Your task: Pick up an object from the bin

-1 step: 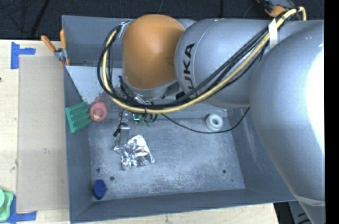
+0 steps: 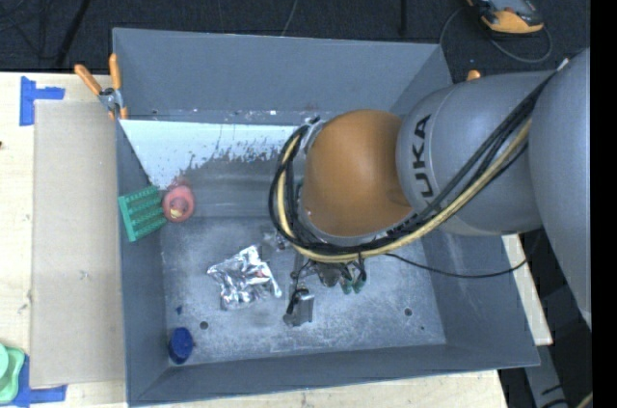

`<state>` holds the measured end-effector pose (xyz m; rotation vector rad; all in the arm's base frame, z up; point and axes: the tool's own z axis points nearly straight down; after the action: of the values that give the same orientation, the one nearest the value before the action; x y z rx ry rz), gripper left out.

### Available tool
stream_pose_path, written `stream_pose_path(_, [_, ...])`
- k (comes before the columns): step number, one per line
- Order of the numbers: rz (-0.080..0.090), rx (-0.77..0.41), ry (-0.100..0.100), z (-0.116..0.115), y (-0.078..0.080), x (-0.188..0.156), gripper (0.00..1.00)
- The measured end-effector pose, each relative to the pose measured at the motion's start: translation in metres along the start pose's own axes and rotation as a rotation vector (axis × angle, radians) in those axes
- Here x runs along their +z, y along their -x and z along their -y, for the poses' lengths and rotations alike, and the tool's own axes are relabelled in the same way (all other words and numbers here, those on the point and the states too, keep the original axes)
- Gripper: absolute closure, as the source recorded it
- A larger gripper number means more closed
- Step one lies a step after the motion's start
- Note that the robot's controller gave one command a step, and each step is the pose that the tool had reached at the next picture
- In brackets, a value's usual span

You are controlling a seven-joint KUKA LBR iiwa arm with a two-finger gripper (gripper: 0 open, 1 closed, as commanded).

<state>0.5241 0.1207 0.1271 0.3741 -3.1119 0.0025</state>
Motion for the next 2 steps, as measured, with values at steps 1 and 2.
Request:
stream_pose_path(1, [0.009, -0.120, 0.002, -0.034, 0.081, 0.060, 0.00])
stream_pose_path(2, [-0.001, -0.300, -0.003, -0.098, 0.111, 0.057, 0.00])
